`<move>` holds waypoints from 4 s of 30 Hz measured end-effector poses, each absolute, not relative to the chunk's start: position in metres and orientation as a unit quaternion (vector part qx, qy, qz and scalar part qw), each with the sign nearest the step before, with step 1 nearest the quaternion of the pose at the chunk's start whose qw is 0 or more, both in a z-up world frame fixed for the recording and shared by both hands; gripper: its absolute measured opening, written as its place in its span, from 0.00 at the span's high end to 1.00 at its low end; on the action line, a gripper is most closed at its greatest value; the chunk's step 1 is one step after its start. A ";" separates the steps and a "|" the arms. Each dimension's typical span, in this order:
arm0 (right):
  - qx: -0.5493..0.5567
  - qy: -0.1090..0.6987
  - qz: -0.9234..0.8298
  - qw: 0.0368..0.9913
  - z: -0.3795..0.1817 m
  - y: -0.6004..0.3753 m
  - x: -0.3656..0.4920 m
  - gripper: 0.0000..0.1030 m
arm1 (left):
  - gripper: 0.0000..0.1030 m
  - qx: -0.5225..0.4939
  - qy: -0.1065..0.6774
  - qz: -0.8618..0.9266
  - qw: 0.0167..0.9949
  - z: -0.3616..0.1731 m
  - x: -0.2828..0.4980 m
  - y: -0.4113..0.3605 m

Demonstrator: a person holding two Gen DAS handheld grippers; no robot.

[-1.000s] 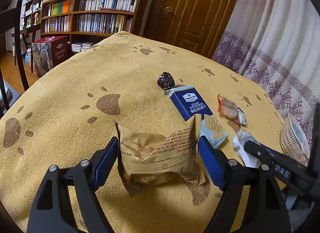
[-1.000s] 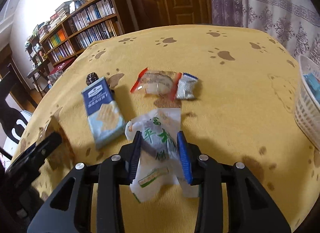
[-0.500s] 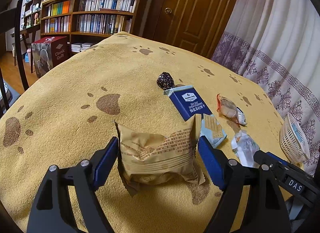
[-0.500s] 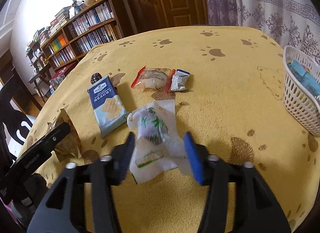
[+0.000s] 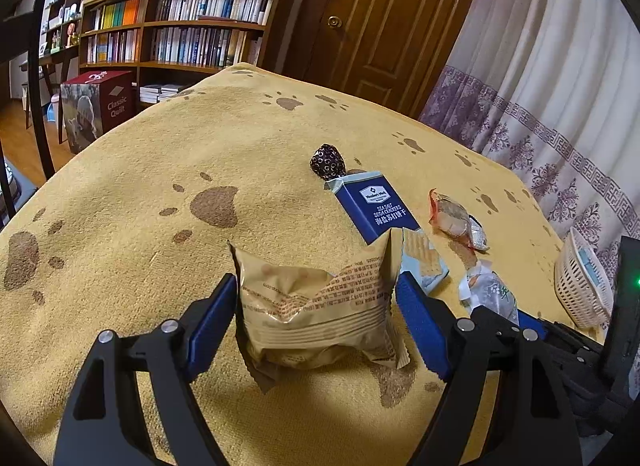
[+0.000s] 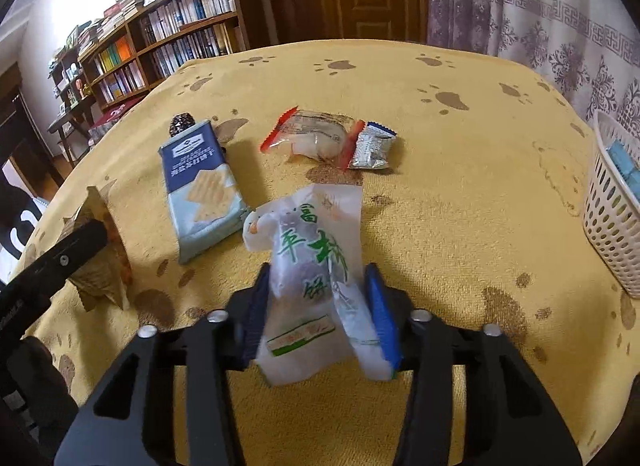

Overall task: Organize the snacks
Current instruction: 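Lift the white bag with the right tool and carry it toward the basket, then lower the white bag into the white basket and open the right tool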

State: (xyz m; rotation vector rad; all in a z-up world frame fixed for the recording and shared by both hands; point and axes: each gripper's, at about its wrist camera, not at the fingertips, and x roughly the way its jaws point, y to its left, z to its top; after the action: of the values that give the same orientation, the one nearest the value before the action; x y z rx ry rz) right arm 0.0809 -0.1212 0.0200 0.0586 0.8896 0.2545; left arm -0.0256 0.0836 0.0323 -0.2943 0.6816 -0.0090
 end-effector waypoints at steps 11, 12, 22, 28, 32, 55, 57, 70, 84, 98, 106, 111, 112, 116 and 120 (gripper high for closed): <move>0.057 0.401 0.131 0.905 0.048 -0.132 0.063 0.76 | 0.23 -0.142 0.325 -0.014 0.935 0.034 -0.028 0.082; 0.060 0.398 0.132 0.906 0.050 -0.133 0.061 0.82 | 0.23 -0.141 0.324 -0.015 0.935 0.034 -0.028 0.081; 0.087 0.419 0.144 0.892 0.049 -0.141 0.056 0.39 | 0.23 -0.139 0.324 -0.016 0.936 0.034 -0.029 0.079; 0.074 0.427 0.138 0.891 0.040 -0.135 0.049 0.37 | 0.23 -0.136 0.324 -0.019 0.936 0.032 -0.030 0.077; 0.043 0.440 0.124 0.888 0.029 -0.123 0.054 0.37 | 0.23 -0.133 0.324 -0.020 0.936 0.032 -0.030 0.076; 0.040 0.384 0.099 0.917 0.063 -0.149 0.042 0.70 | 0.23 -0.109 0.325 -0.018 0.939 0.030 -0.029 0.067; 0.045 0.377 0.095 0.920 0.069 -0.154 0.040 0.70 | 0.23 -0.107 0.325 -0.018 0.939 0.030 -0.030 0.067; 0.080 0.343 0.044 0.935 0.093 -0.209 0.028 0.70 | 0.23 -0.094 0.323 -0.014 0.942 0.029 -0.029 0.063; 0.133 0.301 -0.065 0.942 0.111 -0.314 0.012 0.70 | 0.23 -0.090 0.319 -0.030 0.943 0.032 -0.033 0.060; 0.182 0.307 -0.123 0.926 0.092 -0.402 0.061 0.66 | 0.23 -0.100 0.325 -0.035 0.940 0.043 -0.040 0.058; 0.194 0.294 -0.108 0.930 0.090 -0.404 0.042 0.56 | 0.23 -0.083 0.318 -0.040 0.944 0.056 -0.042 0.042; 0.170 0.282 -0.097 0.939 0.089 -0.389 0.019 0.56 | 0.23 -0.063 0.316 -0.052 0.945 0.062 -0.041 0.022; 0.163 0.281 -0.094 0.941 0.089 -0.386 0.017 0.56 | 0.23 -0.060 0.316 -0.054 0.945 0.063 -0.041 0.019; 0.113 0.293 -0.107 0.943 0.085 -0.376 0.020 0.56 | 0.23 -0.044 0.312 -0.064 0.947 0.069 -0.041 -0.001; 0.078 0.335 -0.105 0.933 0.069 -0.372 0.041 0.56 | 0.23 -0.042 0.316 -0.080 0.945 0.074 -0.040 -0.017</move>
State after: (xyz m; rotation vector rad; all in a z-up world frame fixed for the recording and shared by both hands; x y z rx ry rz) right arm 0.0410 -0.3723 0.0691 0.1591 0.6857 -0.2139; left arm -0.0398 -0.0168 0.0740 -0.0857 0.6437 -0.1621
